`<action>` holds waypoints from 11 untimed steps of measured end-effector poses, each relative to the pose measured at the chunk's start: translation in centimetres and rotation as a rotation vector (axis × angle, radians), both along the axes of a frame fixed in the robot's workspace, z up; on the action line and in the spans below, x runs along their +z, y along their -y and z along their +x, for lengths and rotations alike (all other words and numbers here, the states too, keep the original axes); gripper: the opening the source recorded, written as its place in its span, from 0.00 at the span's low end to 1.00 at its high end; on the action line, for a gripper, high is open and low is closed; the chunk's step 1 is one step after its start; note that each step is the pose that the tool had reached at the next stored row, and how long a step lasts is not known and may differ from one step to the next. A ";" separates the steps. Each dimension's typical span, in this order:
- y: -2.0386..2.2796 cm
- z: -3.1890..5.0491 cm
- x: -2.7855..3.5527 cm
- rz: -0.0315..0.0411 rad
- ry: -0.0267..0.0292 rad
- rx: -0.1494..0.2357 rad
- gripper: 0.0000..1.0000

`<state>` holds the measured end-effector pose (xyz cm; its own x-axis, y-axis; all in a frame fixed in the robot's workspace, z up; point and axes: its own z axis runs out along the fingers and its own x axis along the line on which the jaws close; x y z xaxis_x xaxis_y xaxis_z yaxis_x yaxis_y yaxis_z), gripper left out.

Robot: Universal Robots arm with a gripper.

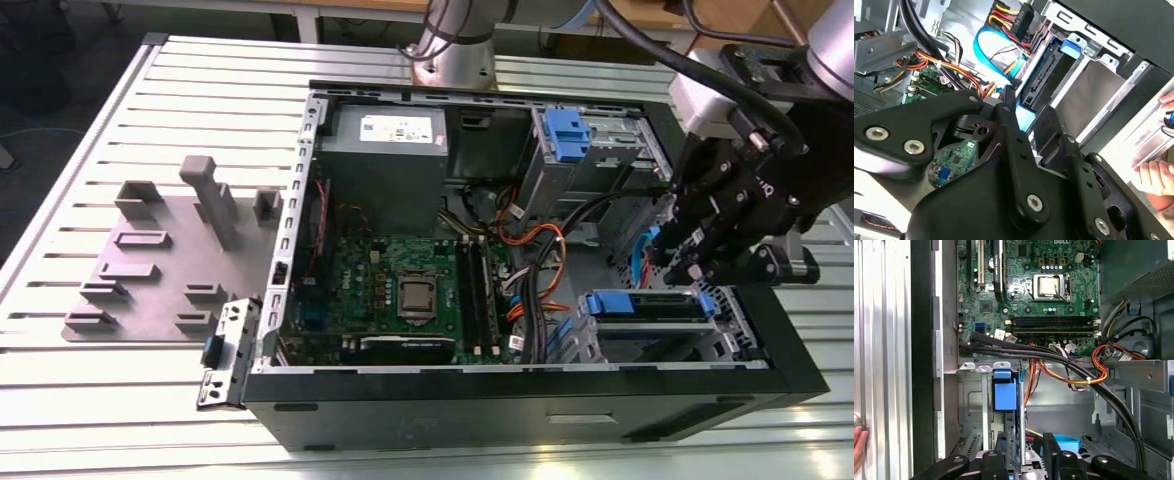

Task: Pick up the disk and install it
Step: 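Insert the first disk wire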

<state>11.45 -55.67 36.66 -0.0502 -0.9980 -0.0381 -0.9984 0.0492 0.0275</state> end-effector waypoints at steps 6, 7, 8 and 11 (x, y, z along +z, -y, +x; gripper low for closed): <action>-0.21 0.13 -0.64 0.0008 -0.0001 0.000 0.42; -0.27 0.18 -0.68 0.0010 0.0000 0.000 0.42; -0.30 0.23 -0.74 0.0014 -0.0001 0.000 0.42; -0.35 0.43 -1.05 0.0022 0.0000 0.000 0.42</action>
